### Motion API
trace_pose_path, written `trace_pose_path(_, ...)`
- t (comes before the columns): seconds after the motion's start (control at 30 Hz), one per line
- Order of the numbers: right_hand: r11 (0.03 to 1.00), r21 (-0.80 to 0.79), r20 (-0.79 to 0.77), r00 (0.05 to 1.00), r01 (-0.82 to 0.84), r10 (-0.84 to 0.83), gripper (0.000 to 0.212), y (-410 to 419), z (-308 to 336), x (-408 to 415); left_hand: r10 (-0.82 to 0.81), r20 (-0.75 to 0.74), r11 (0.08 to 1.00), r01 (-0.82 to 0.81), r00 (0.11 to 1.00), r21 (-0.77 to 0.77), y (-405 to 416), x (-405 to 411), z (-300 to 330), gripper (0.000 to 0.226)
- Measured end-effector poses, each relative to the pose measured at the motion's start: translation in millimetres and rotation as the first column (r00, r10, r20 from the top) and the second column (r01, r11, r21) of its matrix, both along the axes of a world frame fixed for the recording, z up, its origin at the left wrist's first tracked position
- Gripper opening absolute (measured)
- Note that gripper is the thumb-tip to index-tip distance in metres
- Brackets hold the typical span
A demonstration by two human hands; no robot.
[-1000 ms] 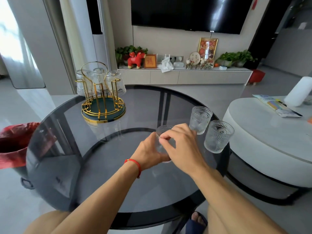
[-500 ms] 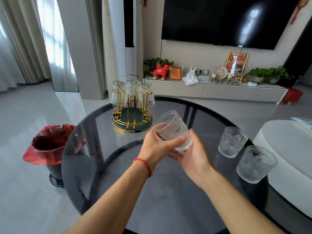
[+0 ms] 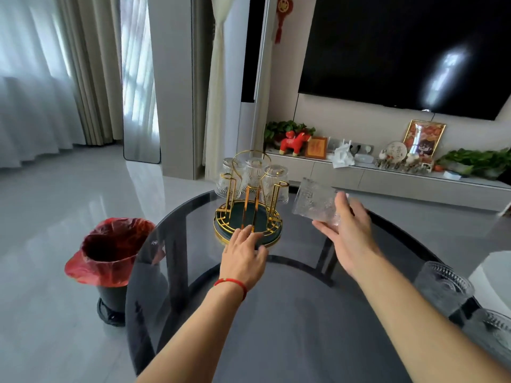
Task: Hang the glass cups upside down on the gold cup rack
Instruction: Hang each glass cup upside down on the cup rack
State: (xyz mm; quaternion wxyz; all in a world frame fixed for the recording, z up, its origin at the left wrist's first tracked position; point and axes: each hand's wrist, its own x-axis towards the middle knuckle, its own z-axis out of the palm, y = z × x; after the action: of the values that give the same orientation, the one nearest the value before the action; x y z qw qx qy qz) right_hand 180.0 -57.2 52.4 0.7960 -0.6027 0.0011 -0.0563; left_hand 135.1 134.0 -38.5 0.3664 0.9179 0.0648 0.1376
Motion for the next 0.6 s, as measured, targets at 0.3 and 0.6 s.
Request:
trace_pose_path(0.3,0.801,-0.485,0.343,0.919,0.35,-0.194,0.067,48,25,36,-0.081,-0.177,0.983,0.108,0.981,0.15,10,6,-5,0.07)
trace_pose_path(0.6,0.597,-0.751,0.357,0.934,0.282,0.008,0.072,80,40,68,-0.081,-0.18,0.987,0.104,0.98,0.122,12,7,-3,0.068)
